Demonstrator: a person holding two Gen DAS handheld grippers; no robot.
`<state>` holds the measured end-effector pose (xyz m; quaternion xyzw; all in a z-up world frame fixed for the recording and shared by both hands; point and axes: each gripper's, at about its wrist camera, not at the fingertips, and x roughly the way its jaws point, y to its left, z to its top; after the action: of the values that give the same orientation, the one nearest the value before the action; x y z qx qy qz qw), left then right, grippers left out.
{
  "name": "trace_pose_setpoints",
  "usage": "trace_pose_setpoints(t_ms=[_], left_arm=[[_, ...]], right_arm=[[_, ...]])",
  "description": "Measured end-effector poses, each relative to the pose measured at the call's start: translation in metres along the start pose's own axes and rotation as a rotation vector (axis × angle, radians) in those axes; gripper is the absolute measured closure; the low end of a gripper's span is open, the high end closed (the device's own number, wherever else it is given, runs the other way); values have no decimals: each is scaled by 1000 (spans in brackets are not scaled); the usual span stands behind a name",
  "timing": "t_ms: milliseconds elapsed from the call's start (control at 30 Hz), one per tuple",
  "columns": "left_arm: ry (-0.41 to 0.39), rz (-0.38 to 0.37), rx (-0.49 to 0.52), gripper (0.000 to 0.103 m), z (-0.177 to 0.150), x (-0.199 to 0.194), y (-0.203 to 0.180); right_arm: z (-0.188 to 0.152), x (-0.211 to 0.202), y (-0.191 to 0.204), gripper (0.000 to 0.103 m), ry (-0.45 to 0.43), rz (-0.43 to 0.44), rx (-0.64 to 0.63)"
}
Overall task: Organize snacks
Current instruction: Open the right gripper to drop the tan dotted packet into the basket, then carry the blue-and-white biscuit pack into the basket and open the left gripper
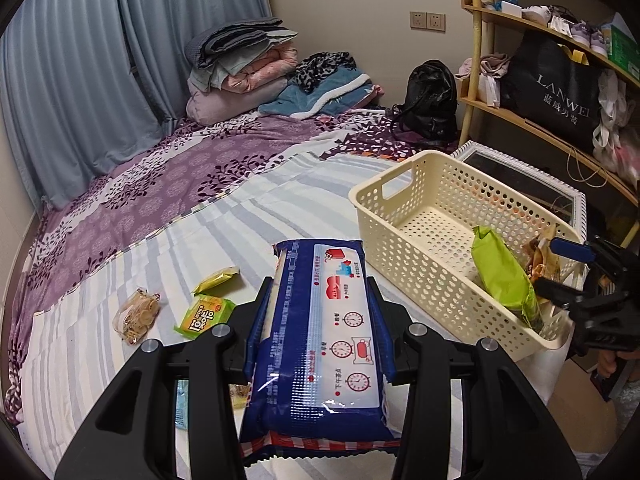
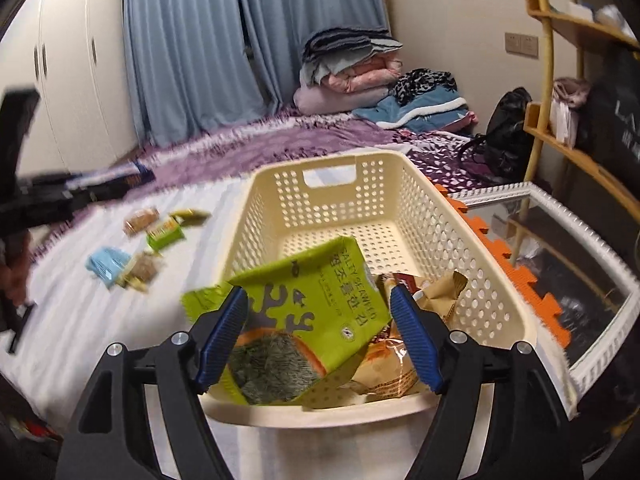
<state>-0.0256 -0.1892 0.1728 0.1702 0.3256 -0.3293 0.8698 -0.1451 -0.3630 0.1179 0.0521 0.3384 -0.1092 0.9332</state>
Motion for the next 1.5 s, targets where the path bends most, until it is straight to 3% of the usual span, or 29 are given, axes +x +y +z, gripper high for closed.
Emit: trace_pose_setpoints(t_ms=[233,500,1033,1100,1167,1500], left_arm=[[3,-19,8,58,1,1,-3],[6,-56,11,58,6,7,-12],[13,-218,68,57,47,43,-76],[17,-248,66,51,52,48,-83],[6,-250,55,24,56,50,-88],[11,-210,35,13,52,51,-80]], right_arm=[[21,25,-2,27,97,-11,-23],[34,46,-10,25,143,-63,-40],[27,11,-25,25,14,-85,29],[25,7,-27,25,16,-83,27],[24,4,-29,25,18,-85,22],[16,-7,-34,22,51,-72,-41]])
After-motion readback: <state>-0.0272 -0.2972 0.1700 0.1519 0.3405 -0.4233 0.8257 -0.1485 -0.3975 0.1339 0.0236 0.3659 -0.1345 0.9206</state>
